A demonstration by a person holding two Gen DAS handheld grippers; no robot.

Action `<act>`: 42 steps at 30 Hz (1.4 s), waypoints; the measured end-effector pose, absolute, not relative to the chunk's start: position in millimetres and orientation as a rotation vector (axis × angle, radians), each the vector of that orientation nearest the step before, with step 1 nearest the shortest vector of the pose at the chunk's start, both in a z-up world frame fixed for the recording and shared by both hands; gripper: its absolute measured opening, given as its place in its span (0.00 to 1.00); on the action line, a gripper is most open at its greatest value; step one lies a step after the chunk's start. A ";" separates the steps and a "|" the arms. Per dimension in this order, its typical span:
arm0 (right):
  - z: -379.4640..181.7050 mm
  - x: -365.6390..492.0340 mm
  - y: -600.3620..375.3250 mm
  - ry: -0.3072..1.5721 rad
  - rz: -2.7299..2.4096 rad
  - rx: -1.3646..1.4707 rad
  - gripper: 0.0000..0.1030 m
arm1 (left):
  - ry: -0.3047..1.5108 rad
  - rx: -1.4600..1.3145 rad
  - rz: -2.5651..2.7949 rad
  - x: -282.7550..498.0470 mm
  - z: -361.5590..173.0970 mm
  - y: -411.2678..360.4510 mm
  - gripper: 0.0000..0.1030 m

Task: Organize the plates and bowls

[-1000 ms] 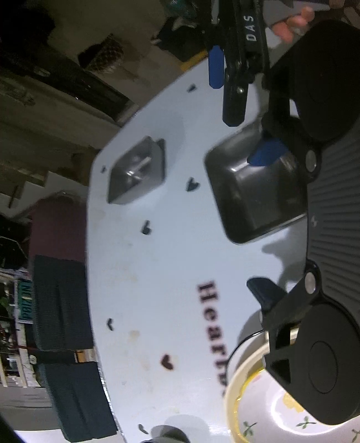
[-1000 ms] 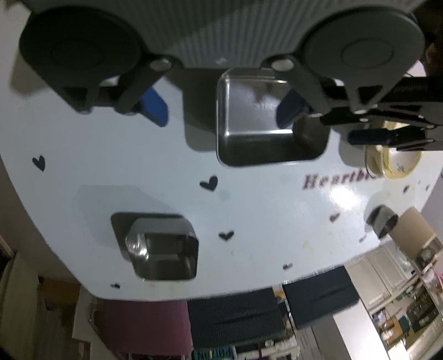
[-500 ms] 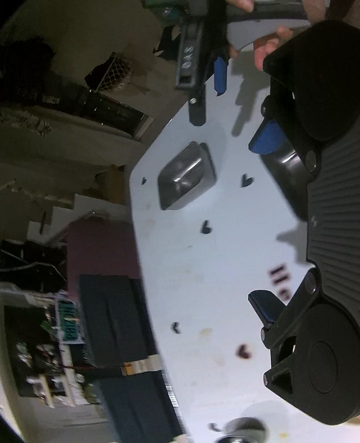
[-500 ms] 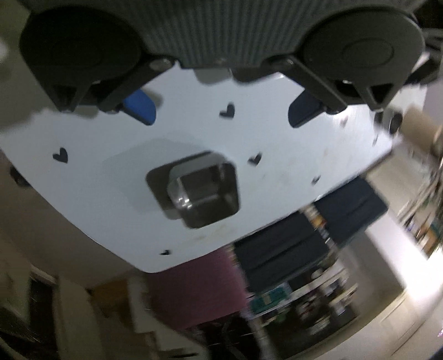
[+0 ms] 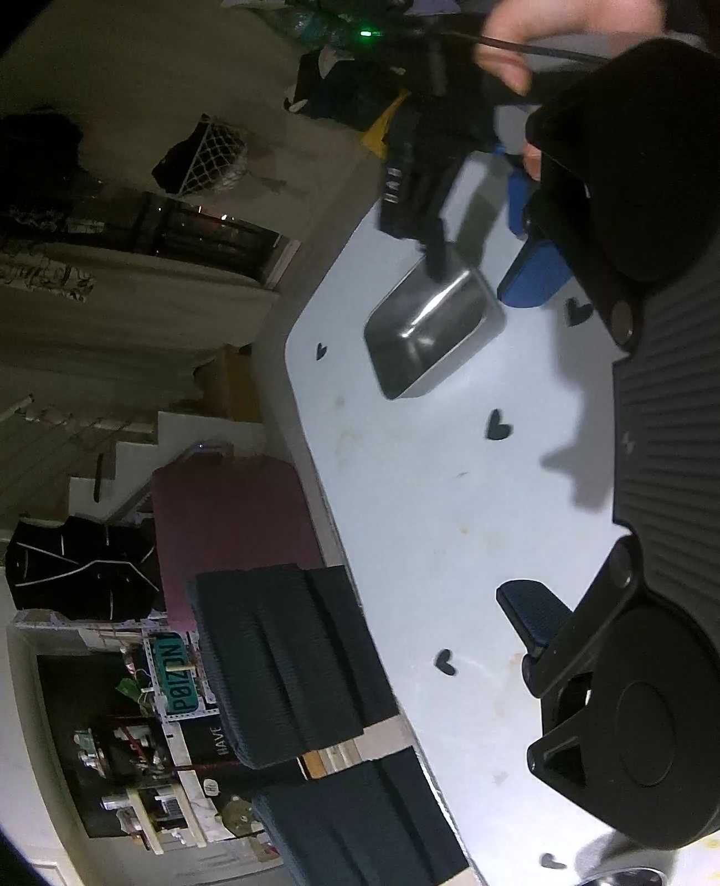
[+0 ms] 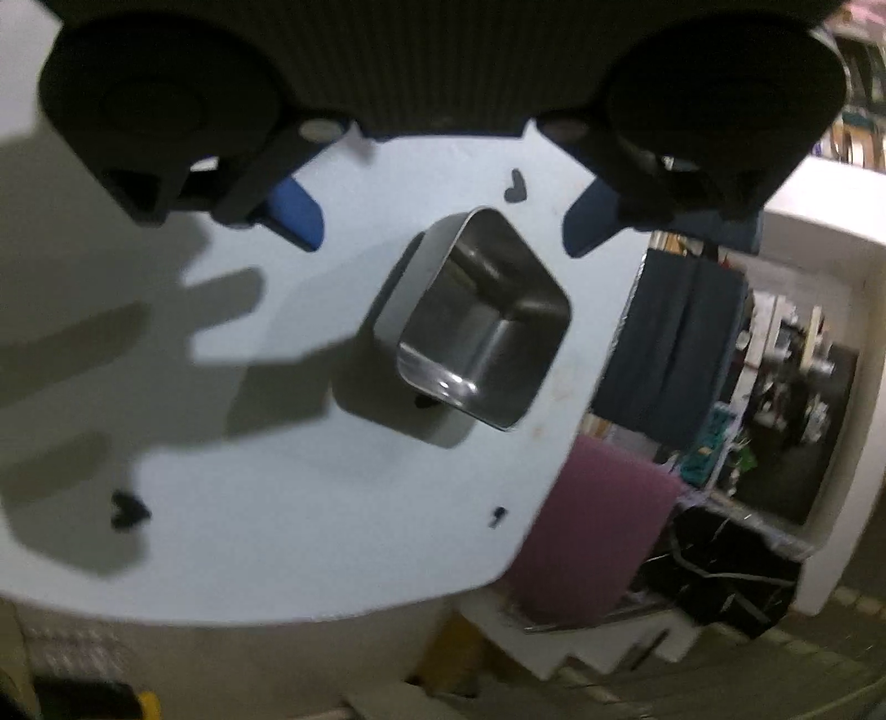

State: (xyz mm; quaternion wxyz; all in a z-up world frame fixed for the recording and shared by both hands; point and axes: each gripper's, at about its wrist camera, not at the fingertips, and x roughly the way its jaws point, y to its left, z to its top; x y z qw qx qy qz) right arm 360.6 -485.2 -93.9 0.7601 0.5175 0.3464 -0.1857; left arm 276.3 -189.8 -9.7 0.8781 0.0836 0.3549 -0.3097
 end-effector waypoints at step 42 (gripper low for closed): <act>-91.2 391.2 -477.7 0.931 -0.172 0.519 0.02 | 0.979 0.035 -0.658 340.1 -89.7 -238.7 0.29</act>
